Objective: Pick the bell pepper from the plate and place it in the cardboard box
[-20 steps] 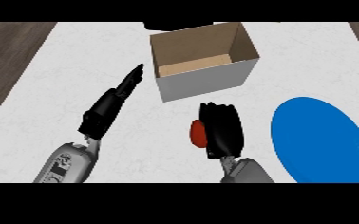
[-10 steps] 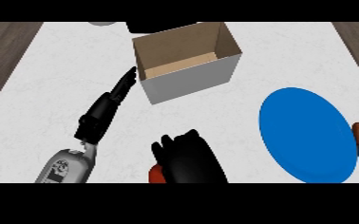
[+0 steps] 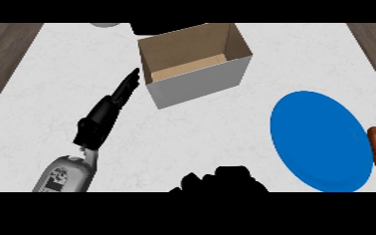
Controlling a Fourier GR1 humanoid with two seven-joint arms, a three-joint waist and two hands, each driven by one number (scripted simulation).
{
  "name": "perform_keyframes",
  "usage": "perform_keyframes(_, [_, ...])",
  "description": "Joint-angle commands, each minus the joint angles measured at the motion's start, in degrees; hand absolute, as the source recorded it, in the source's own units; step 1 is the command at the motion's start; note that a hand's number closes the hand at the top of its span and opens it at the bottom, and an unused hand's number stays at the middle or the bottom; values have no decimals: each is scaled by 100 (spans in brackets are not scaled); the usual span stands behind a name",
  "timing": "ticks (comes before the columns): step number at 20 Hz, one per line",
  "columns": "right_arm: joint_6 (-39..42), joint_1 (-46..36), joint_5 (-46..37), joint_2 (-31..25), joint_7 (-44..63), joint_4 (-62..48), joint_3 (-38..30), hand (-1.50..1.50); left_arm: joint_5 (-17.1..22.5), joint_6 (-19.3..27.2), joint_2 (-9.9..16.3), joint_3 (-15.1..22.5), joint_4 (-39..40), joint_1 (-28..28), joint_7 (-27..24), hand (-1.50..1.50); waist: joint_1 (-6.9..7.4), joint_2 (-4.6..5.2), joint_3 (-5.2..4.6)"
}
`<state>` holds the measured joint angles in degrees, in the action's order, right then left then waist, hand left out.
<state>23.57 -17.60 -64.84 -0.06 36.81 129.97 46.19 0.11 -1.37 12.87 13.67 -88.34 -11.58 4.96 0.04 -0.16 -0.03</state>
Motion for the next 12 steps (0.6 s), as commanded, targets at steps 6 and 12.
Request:
perform_keyframes(6, [135, -1874, 1040, 6, 1534, -295, -994, 150, -138, -114, -162, -206, 238, -140, -128, 0, 18, 9, -2])
perform_keyframes(12, [-61, -2521, 1402, 6, 1347, -1106, -1686, 150, -257, -177, -310, -339, 649, -262, -319, 0, 5, 17, -2])
